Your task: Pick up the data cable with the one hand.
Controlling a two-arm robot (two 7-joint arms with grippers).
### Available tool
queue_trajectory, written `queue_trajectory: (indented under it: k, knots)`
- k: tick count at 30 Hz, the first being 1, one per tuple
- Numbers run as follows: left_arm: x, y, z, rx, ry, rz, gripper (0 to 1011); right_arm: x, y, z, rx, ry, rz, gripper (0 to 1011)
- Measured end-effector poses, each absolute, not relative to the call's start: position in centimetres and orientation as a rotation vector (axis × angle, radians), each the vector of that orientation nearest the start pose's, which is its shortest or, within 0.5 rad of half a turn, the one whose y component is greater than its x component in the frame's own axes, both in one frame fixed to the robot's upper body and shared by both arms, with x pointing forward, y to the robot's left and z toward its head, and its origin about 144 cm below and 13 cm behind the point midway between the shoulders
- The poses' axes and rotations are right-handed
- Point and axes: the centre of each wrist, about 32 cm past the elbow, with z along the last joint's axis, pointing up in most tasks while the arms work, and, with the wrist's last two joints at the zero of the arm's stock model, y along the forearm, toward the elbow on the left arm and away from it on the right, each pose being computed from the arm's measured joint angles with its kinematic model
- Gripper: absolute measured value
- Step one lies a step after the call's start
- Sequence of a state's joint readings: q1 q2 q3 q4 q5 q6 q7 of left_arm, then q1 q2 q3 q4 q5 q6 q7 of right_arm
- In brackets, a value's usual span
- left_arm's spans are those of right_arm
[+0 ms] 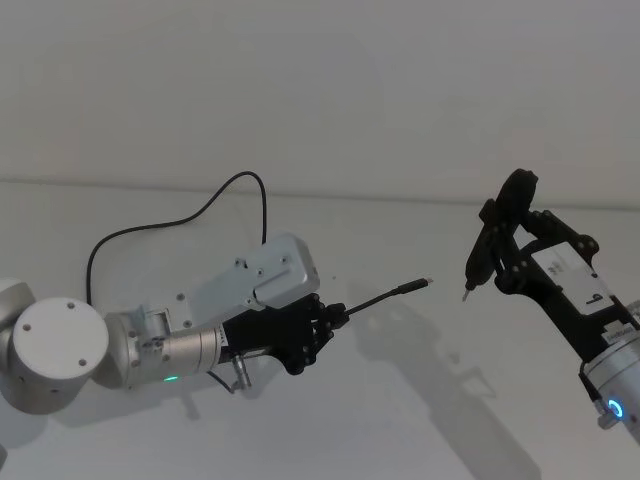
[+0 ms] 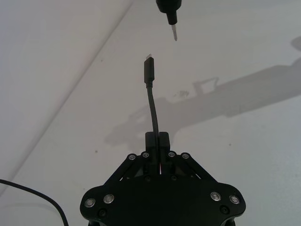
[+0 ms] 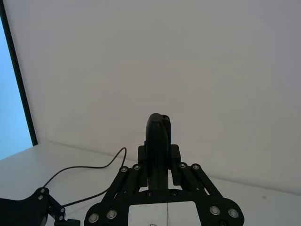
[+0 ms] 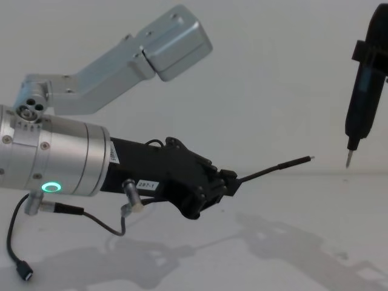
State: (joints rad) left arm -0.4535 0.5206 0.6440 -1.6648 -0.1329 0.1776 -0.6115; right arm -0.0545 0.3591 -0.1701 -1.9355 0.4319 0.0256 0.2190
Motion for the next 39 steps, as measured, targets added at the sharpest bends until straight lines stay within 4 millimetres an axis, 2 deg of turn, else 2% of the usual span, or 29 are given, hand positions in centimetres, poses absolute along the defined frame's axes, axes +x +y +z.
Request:
queue_trajectory:
  k: [39]
  knots:
    - [51.0, 19.7, 126.1, 0.370, -0.406, 0.405, 46, 44.7, -23.3, 124.8, 0.249, -0.048, -0.959, 268]
